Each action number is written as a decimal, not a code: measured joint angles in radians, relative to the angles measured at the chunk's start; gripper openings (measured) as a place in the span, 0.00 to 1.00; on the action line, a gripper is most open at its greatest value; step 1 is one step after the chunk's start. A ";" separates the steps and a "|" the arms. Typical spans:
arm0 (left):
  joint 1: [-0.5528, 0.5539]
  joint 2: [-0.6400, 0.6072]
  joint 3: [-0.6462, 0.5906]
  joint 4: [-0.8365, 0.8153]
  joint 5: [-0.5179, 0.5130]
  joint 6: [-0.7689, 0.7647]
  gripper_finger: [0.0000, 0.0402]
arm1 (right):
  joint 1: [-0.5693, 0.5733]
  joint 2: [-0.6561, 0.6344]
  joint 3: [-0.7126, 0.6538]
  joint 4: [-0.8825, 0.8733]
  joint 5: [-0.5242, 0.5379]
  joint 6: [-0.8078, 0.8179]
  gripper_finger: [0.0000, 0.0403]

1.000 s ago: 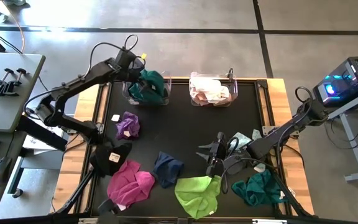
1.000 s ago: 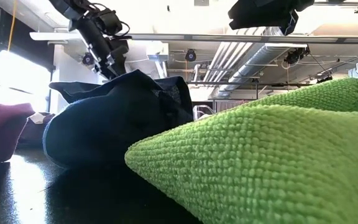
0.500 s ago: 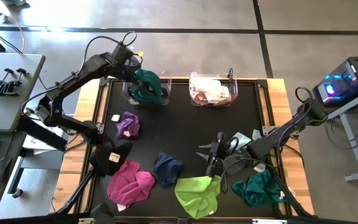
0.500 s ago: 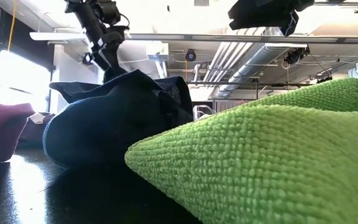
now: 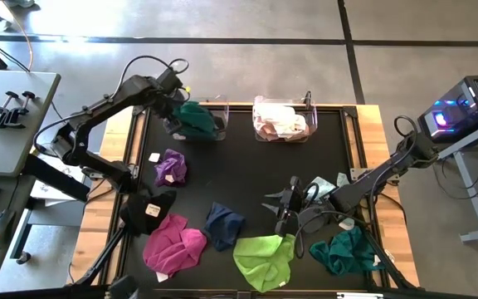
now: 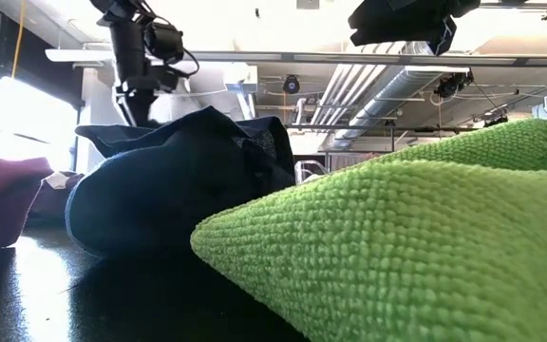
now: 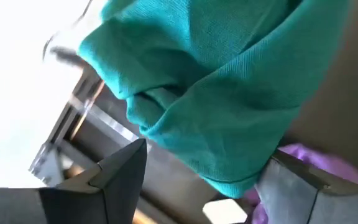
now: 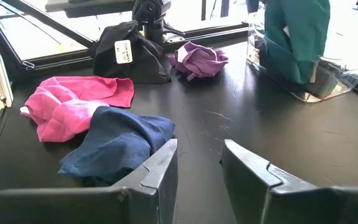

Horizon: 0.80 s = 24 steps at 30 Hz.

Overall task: Sort towels by color in basket
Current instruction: Put the top green microfiber towel into the left transparent bin

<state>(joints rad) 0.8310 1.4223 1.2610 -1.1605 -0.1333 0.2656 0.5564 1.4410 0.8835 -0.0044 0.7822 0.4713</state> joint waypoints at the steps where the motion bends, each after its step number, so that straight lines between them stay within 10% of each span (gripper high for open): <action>1: 0.000 0.000 0.003 -0.020 -0.019 0.000 0.66 | 0.000 0.000 0.000 0.000 0.000 0.000 0.29; 9: -0.001 0.000 0.074 -0.018 -0.153 -0.023 0.66 | 0.000 0.000 0.000 0.000 0.000 -0.001 0.29; 17: -0.046 0.002 0.042 0.125 -0.028 0.172 0.66 | 0.000 0.000 0.000 -0.005 0.000 0.000 0.29; 24: -0.136 0.001 0.042 0.075 -0.475 0.249 0.63 | -0.003 0.000 0.000 -0.008 0.000 0.000 0.29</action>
<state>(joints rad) 0.6949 1.4229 1.3029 -1.0851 -0.6086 0.5146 0.5533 1.4410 0.8833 -0.0120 0.7826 0.4709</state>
